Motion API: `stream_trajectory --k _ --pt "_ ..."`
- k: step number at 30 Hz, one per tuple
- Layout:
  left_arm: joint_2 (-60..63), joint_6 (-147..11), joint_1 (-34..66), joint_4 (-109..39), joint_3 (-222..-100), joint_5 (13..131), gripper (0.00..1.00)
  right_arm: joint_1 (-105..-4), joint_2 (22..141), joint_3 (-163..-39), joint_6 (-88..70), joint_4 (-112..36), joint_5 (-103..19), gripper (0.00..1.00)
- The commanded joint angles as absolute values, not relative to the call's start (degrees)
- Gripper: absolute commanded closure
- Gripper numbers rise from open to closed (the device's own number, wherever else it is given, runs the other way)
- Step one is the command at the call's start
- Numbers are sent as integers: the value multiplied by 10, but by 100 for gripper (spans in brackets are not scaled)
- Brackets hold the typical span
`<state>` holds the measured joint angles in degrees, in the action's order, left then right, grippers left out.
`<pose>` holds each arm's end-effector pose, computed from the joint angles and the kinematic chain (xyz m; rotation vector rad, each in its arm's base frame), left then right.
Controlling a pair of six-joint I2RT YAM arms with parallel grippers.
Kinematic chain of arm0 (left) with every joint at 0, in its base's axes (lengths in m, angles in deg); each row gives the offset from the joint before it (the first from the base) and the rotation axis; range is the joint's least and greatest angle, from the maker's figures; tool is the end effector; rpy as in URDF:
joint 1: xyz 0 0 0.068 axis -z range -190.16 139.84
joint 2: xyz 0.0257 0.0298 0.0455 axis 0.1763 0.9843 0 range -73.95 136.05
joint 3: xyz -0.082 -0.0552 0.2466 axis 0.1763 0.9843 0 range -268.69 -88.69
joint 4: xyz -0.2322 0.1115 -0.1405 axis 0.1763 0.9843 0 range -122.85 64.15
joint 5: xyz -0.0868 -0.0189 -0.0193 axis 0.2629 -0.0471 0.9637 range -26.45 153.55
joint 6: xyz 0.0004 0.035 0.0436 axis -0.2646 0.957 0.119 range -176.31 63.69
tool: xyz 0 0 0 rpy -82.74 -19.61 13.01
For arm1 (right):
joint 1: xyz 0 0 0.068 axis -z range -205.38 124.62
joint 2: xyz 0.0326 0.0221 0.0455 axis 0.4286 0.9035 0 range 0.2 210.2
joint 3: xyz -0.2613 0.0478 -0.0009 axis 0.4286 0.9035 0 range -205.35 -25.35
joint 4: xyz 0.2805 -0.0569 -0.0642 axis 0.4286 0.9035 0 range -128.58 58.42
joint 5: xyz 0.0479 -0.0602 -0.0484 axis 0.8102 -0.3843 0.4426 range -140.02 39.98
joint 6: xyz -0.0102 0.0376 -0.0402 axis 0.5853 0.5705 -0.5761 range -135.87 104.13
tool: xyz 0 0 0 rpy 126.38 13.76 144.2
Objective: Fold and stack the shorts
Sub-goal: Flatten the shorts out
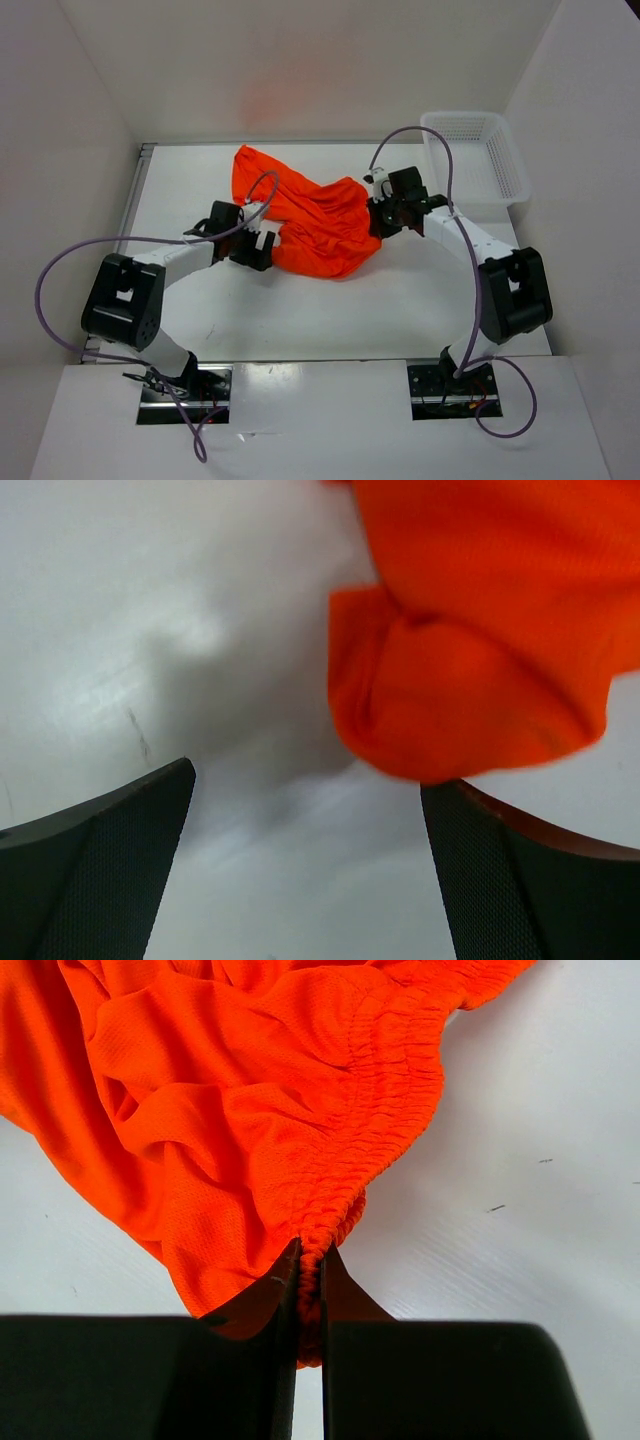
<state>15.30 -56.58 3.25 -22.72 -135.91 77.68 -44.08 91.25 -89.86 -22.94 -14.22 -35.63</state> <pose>0.3211 -0.0863 0.1401 0.3890 2.4567 -0.4072 0.3484 0.1282 0.2127 -0.6560 2.3727 0.3974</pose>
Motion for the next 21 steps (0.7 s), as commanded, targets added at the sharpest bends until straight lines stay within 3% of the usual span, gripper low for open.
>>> stream_trajectory --k 1,7,9,10,11,14,18,21 --pt "168 -563 76 -423 -1335 728 0 -437 881 -885 -244 -141 -353 100" --pt "196 -563 101 -485 -1318 718 0 -437 870 -869 -244 -148 -353 100" --pt "201 -563 101 -478 -1313 738 5 -437 870 -869 -244 -148 -353 100" --pt "201 -563 107 -472 -1313 756 13 -437 870 -869 -239 -148 -353 100" --pt "207 -563 107 -472 -1319 761 47 -437 870 -875 -239 -148 -353 100" --pt "207 -563 107 -450 -1332 756 100 -437 876 -888 -233 -148 -358 100" --pt "190 -563 86 -435 -1366 663 100 -431 909 -1007 -198 -148 -358 100" --pt "182 -563 13 -388 -1514 607 100 -415 972 -1172 -147 -153 -375 100"
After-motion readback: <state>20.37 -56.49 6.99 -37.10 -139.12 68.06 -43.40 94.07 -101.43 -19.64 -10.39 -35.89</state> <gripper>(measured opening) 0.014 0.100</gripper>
